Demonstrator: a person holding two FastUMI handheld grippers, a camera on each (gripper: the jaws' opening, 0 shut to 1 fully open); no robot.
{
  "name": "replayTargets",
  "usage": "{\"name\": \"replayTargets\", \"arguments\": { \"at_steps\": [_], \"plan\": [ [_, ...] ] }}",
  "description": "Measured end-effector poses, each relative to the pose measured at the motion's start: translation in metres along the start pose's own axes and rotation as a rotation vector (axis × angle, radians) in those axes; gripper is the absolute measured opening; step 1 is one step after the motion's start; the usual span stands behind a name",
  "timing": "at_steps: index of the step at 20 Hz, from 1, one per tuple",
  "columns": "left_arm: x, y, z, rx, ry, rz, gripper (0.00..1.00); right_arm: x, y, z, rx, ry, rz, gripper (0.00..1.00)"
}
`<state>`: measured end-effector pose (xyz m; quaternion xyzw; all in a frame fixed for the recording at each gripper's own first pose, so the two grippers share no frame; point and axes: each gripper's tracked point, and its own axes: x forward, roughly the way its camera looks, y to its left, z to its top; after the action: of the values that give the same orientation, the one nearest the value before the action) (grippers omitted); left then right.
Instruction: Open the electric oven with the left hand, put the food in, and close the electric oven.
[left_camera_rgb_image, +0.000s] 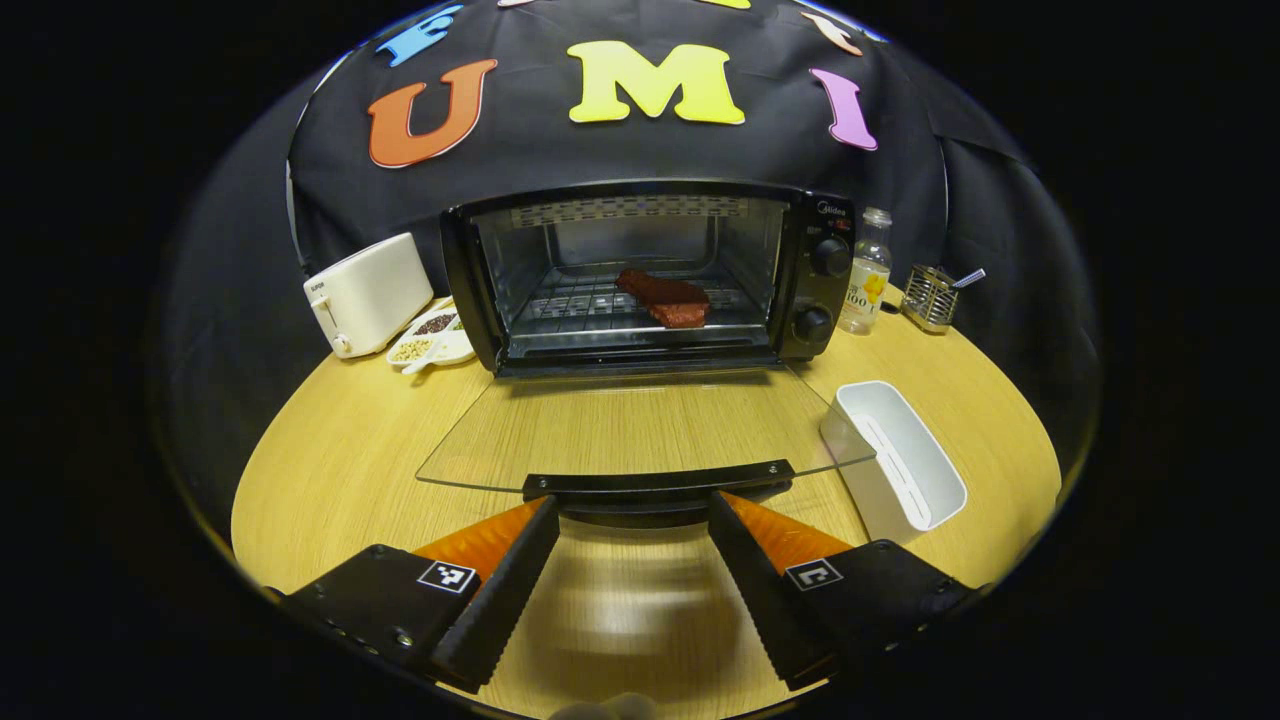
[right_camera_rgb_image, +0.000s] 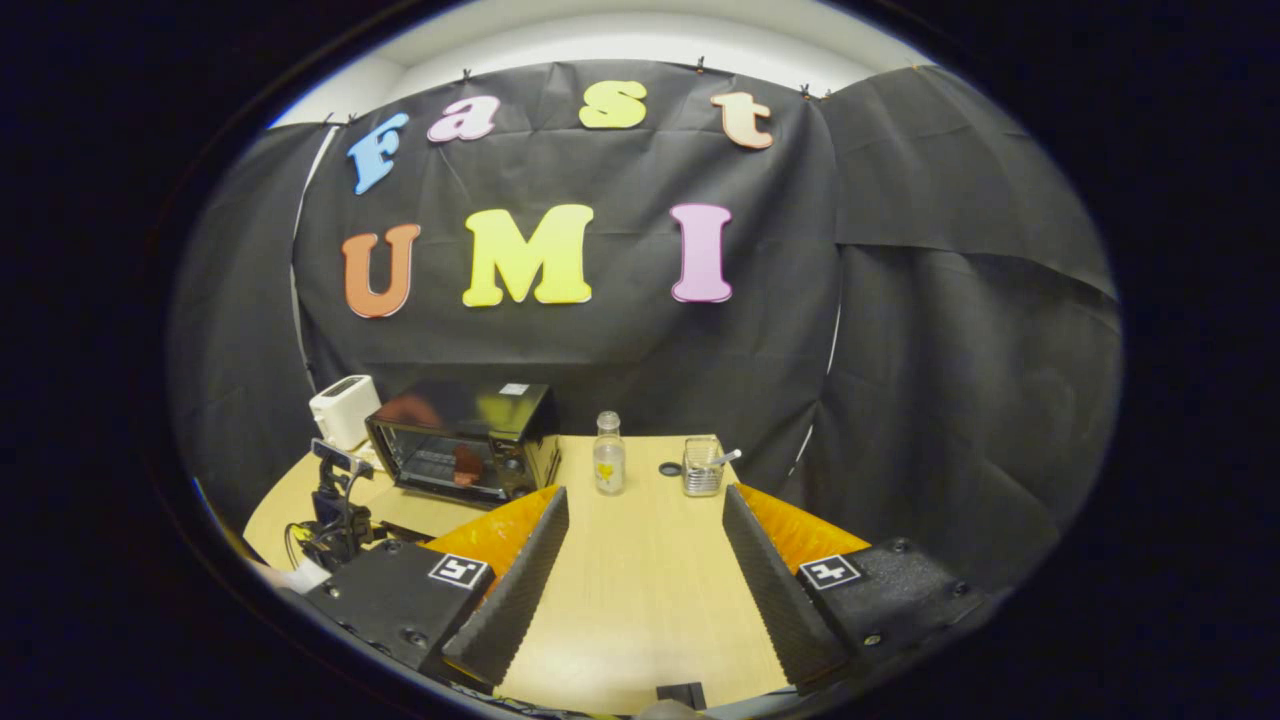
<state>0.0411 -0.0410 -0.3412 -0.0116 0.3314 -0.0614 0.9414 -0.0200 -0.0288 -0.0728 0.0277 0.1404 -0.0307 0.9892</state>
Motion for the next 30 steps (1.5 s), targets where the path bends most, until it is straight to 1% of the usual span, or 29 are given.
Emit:
{"name": "replayTargets", "arguments": {
  "at_steps": [5, 8, 11, 15, 20, 26, 30],
  "plan": [
    [-0.007, -0.006, 0.032, 0.002, -0.049, -0.024, 0.96, 0.003, 0.002, 0.002, 0.015, -0.003, 0.005, 0.98],
    [-0.012, -0.006, 0.061, 0.015, -0.102, -0.019, 0.97, 0.005, 0.002, 0.000, 0.028, -0.004, 0.007, 0.98],
    [-0.012, -0.006, 0.083, 0.009, -0.132, -0.020, 0.98, 0.006, 0.001, -0.001, 0.051, -0.002, 0.005, 0.98],
    [-0.005, -0.002, 0.108, 0.034, -0.164, -0.018, 0.98, 0.005, -0.004, 0.001, 0.057, -0.012, -0.011, 0.98],
    [0.001, 0.005, 0.135, -0.033, -0.189, -0.005, 0.97, -0.001, -0.006, 0.007, 0.057, -0.033, -0.025, 0.98],
    [-0.006, 0.013, 0.132, -0.034, -0.195, 0.007, 0.97, -0.007, -0.003, 0.008, 0.055, -0.040, -0.027, 0.98],
    [-0.027, 0.010, 0.139, -0.026, -0.224, -0.003, 0.97, -0.012, 0.002, 0.013, 0.042, -0.057, -0.021, 0.98]
  ]
}}
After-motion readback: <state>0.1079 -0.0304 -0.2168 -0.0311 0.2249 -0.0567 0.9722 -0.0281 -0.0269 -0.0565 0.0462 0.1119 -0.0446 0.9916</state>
